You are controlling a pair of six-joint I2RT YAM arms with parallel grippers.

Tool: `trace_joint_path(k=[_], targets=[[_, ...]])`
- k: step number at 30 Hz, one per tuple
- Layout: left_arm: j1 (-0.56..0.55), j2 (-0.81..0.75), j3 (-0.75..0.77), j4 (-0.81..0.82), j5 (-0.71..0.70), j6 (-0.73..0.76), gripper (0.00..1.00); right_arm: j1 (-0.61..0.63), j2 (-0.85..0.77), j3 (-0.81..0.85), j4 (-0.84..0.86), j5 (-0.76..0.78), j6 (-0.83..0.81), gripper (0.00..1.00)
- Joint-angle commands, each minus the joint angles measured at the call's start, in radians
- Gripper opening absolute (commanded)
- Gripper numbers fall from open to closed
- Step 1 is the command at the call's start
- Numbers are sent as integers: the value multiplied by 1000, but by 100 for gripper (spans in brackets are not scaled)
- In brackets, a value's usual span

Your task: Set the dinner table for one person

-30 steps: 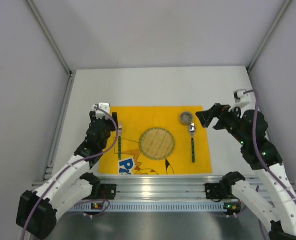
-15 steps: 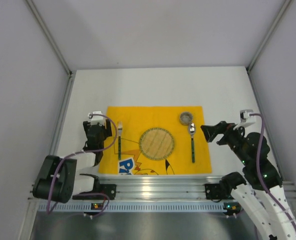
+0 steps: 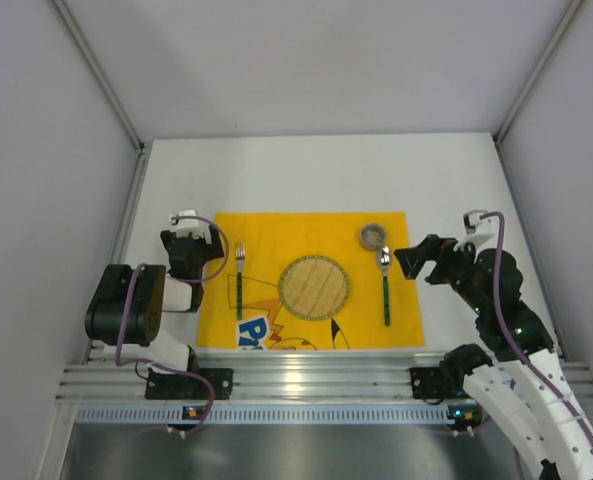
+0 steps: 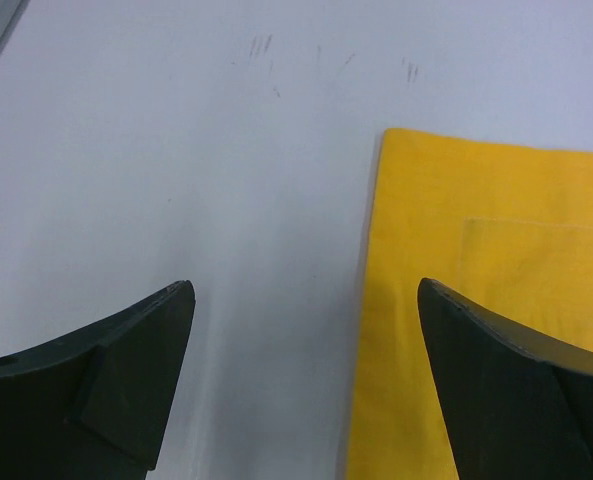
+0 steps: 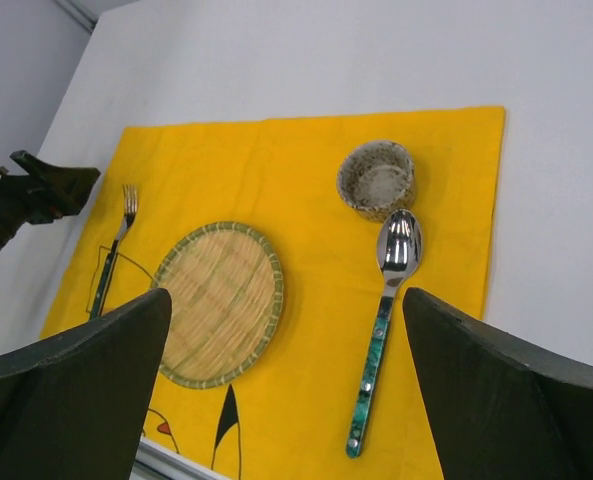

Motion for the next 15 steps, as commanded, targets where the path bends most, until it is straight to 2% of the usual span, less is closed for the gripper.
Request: trace_joint_path(k=[1, 9, 12, 13, 15], targets=[[3, -13, 14, 88, 42, -18, 99, 2, -15, -46, 136, -60, -47, 100], [3, -12, 12, 98, 40, -13, 99, 2, -104, -125, 167, 13, -70, 100], [3, -12, 12, 98, 42, -13, 99, 3, -144, -184, 204, 118, -180, 100], [3, -13, 12, 98, 40, -15, 98, 2, -144, -202, 218, 218, -211, 100], [3, -12, 12, 97, 39, -13, 98, 2, -109, -265, 303, 300, -349, 100]])
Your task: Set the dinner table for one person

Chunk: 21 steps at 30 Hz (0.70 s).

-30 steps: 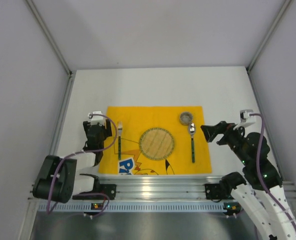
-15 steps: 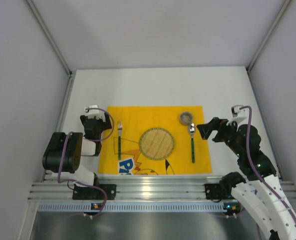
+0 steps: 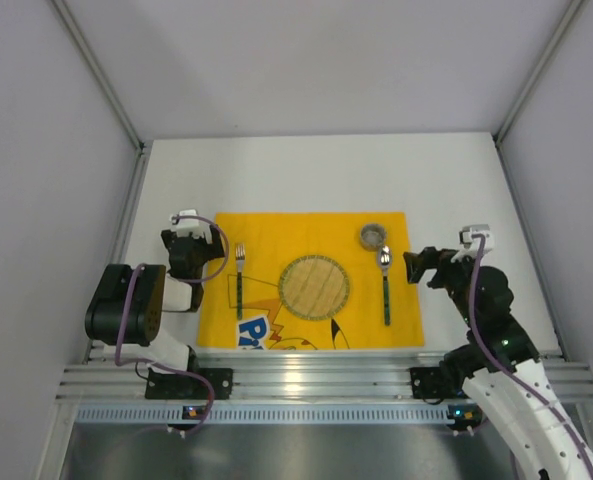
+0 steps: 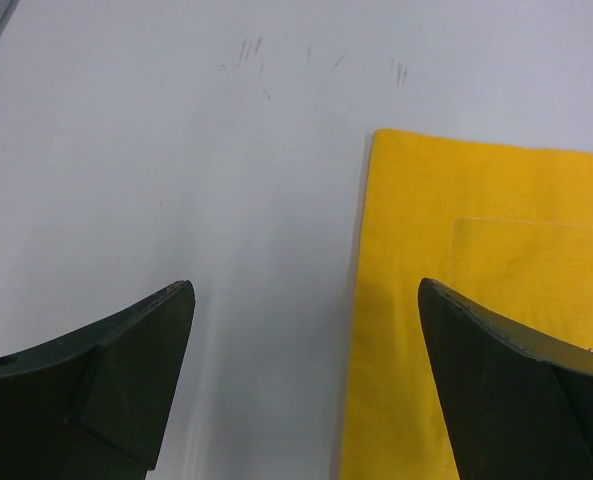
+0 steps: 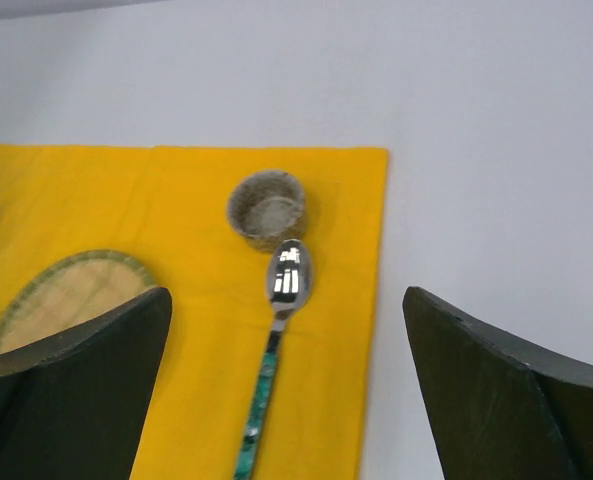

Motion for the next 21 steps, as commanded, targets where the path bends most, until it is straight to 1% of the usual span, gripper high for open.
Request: trace_joint_path(k=[1, 2, 3, 4, 5, 7, 8, 11, 14, 15, 16, 17, 21], targets=[[3, -12, 12, 92, 15, -8, 98, 2, 50, -83, 179, 188, -253, 100], [3, -13, 12, 92, 15, -7, 98, 2, 113, -132, 279, 185, -369, 100], [3, -12, 12, 92, 15, -7, 98, 2, 153, -152, 338, 185, -385, 100], [3, -12, 12, 92, 17, -7, 98, 2, 199, -172, 396, 232, -373, 100], [3, -13, 12, 92, 15, -7, 98, 0, 296, -205, 509, 249, -332, 100], [3, -12, 12, 95, 17, -7, 98, 2, 404, -233, 622, 249, -327, 100], [3, -12, 12, 94, 15, -7, 99, 2, 508, -261, 741, 251, -335, 100], [3, -12, 12, 95, 15, -5, 98, -12, 651, -264, 913, 254, -358, 100], [3, -12, 12, 95, 15, -5, 98, -41, 728, -246, 1050, 253, -329, 100], [3, -12, 12, 95, 15, -5, 98, -50, 780, -235, 1073, 253, -322, 100], [3, -12, 12, 94, 17, -5, 98, -67, 805, -229, 1101, 233, -318, 100], [3, -12, 12, 94, 17, -7, 98, -78, 851, -221, 1166, 216, -312, 100], [3, -12, 12, 92, 17, -8, 98, -132, 937, -186, 1248, 106, -310, 100]])
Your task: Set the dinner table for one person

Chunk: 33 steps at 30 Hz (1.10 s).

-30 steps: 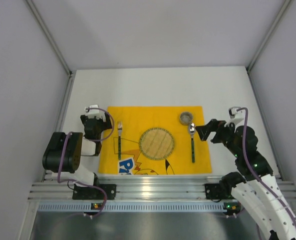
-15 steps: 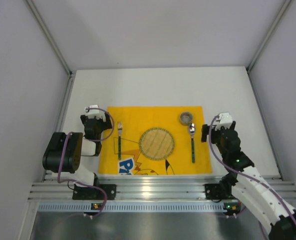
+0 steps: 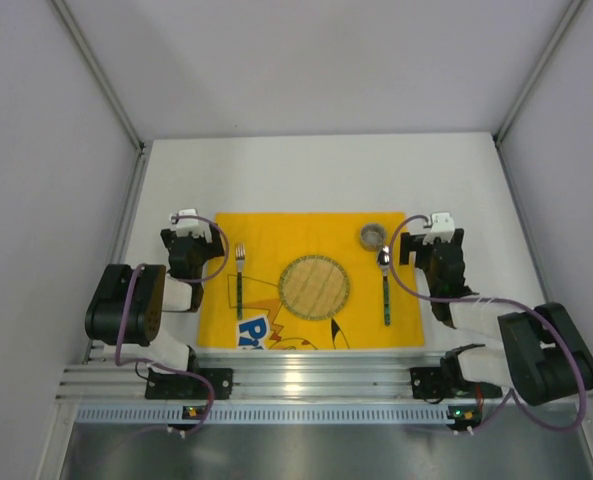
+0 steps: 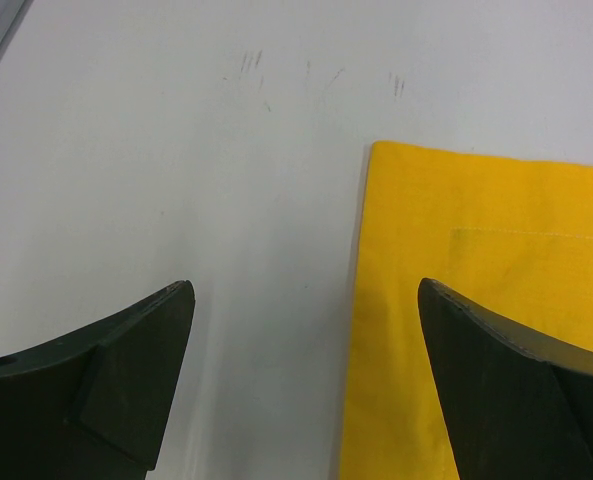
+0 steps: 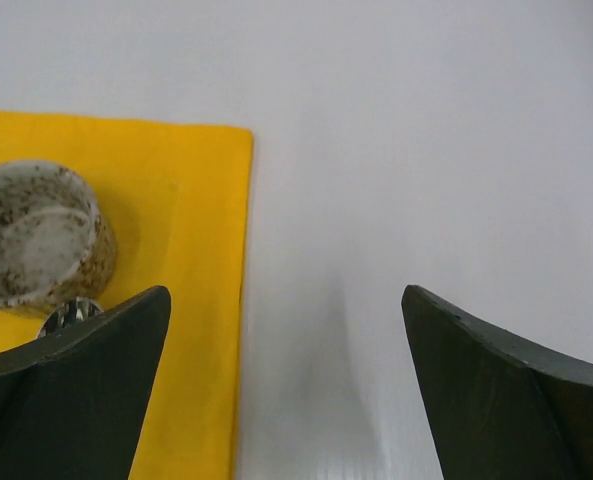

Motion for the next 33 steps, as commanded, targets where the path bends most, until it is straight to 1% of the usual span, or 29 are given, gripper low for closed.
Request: trace_joint_path(k=[1, 4, 5, 6, 7, 8, 10, 12, 13, 15, 16, 19, 21, 22, 23, 25, 26, 27, 29, 30, 32, 33], targets=[[3, -12, 12, 72, 17, -7, 98, -58, 48, 68, 190, -96, 27, 100], [3, -12, 12, 72, 15, -7, 98, -66, 44, 88, 134, -122, 26, 100], [3, -12, 12, 72, 15, -7, 99, -64, 27, 117, 9, -133, 26, 100], [3, -12, 12, 72, 14, -7, 98, -63, 18, 130, -44, -145, 27, 100], [3, -12, 12, 72, 15, -7, 99, -61, 5, 130, -77, -151, 24, 100], [3, -13, 12, 72, 15, -8, 98, -61, -34, 98, -60, -161, 21, 100], [3, -12, 12, 74, 15, -8, 99, -61, -81, 47, -51, -124, 27, 100], [3, -12, 12, 74, 17, -5, 99, -64, -133, 41, -101, -46, 70, 100], [3, -10, 12, 74, 15, -5, 99, -64, -151, 29, -130, -32, 88, 100], [3, -12, 12, 74, 15, -5, 99, -69, -190, 0, -83, -47, 93, 100], [3, -12, 12, 75, 15, -5, 98, -67, -193, -14, -47, -108, 67, 100], [3, -12, 12, 74, 15, -5, 98, -83, -119, -19, 151, -153, 43, 100], [1, -12, 12, 74, 17, -5, 99, -121, -14, 4, 230, -170, 11, 100], [3, -10, 12, 74, 15, -5, 99, -126, 55, 98, 119, -136, 23, 100], [3, -10, 12, 74, 15, -5, 98, -123, 86, 140, 80, -112, -12, 100], [3, -10, 14, 71, 17, -5, 99, -136, 125, 162, 136, -148, -78, 100], [3, -9, 14, 72, 15, -7, 99, -181, 172, 168, 145, -173, -60, 100], [3, -12, 14, 72, 15, -7, 98, -198, 189, 165, 174, -176, -37, 100], [3, -12, 14, 71, 15, -7, 98, -245, 180, 122, 234, -190, 19, 100], [3, -12, 12, 74, 17, -5, 98, -247, 182, 84, 303, -220, 21, 100], [3, -12, 12, 72, 15, -5, 98, -248, 206, 53, 374, -246, 10, 100], [3, -9, 14, 74, 15, -5, 99, -244, 209, 45, 397, -213, 16, 100]])
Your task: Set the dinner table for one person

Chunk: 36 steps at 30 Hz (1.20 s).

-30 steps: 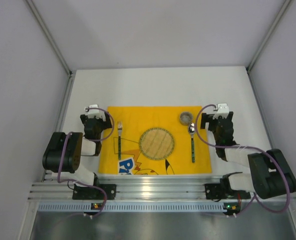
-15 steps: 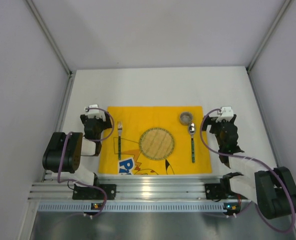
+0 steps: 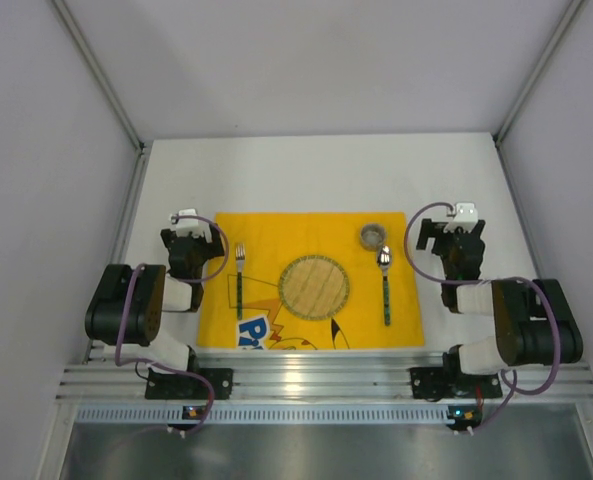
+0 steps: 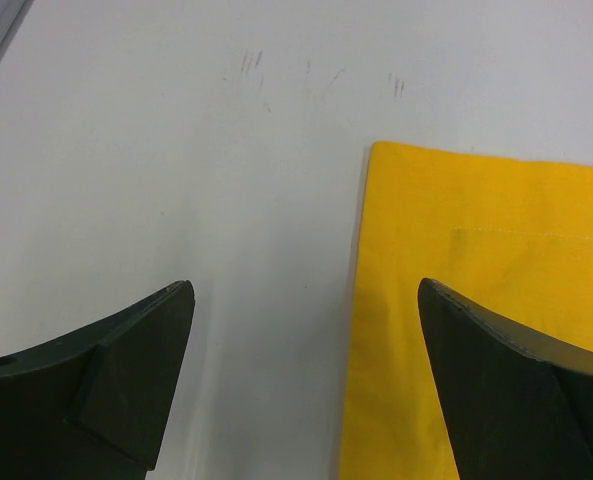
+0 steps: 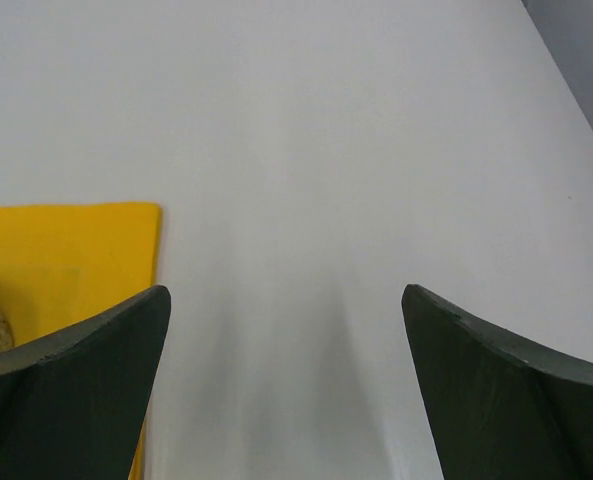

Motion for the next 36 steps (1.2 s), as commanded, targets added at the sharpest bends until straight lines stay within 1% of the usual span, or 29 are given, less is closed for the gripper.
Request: trace_joint_path(k=[1, 3, 4, 6, 11, 12, 14, 15, 16, 17, 19, 21, 36], targets=[[3, -12, 12, 73, 15, -5, 99, 2, 16, -43, 204, -11, 23, 100], [3, -12, 12, 72, 14, -5, 99, 23, 15, -66, 242, 70, 26, 100], [3, -12, 12, 72, 15, -5, 99, 34, 15, -92, 290, 98, 21, 100], [3, -12, 14, 72, 15, -7, 99, 52, 15, -112, 328, 132, 12, 100], [3, -4, 8, 96, 17, -5, 99, 54, 21, -86, 290, 163, 24, 100], [3, -4, 8, 96, 17, -4, 98, 54, 25, -77, 281, 231, 62, 100], [3, -4, 8, 95, 17, -4, 99, 52, 25, -72, 272, 249, 69, 100], [3, -6, 8, 95, 15, -4, 98, 49, 27, -69, 279, 215, 58, 100], [3, -4, 8, 93, 15, -4, 98, 45, 33, -54, 254, 147, 43, 100], [3, -4, 8, 93, 17, -4, 98, 20, 28, -29, 203, -15, 3, 100], [3, -6, 8, 93, 15, -4, 99, -9, 31, -40, 224, -123, -2, 100], [3, -4, 8, 93, 17, -2, 99, -9, 30, -46, 232, -151, -2, 100], [3, -6, 9, 87, 17, -4, 99, -7, 30, -46, 233, -152, -2, 100]])
